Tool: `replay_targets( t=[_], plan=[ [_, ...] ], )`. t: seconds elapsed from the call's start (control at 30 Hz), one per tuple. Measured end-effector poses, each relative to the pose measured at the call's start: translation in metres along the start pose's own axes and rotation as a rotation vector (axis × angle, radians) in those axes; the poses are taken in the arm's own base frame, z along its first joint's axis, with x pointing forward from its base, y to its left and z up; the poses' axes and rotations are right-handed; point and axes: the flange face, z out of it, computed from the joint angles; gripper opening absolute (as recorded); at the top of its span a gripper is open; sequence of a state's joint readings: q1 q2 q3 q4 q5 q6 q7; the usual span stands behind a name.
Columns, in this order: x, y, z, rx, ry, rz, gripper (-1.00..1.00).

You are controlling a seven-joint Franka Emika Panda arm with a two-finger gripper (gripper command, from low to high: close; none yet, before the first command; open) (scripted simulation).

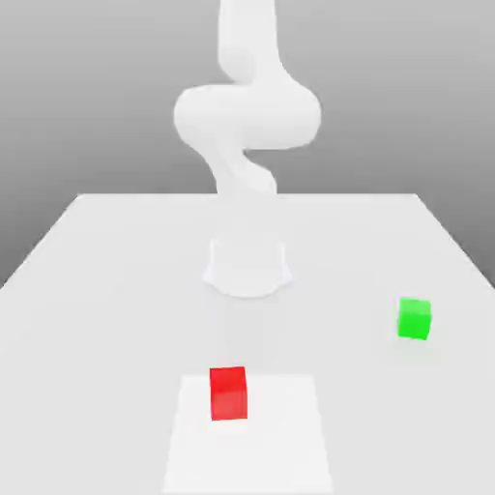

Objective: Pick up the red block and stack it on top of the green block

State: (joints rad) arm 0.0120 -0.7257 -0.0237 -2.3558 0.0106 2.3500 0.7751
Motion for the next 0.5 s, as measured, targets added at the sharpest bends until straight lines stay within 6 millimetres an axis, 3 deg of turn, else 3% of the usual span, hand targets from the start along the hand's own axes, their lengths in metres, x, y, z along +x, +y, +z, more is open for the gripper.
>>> replay_targets(
  t=[0.13, 0.27, 0.4, 0.5],
  plan=[
    [-0.017, 0.032, 0.101, -0.093, -0.122, -0.008, 0.0],
    [-0.051, 0.073, 0.187, -0.19, -0.235, -0.022, 0.0],
    [-0.099, 0.126, 0.258, -0.298, -0.344, -0.042, 0.0],
    [-0.144, 0.176, 0.301, -0.391, -0.428, -0.062, 0.0]
  ],
)
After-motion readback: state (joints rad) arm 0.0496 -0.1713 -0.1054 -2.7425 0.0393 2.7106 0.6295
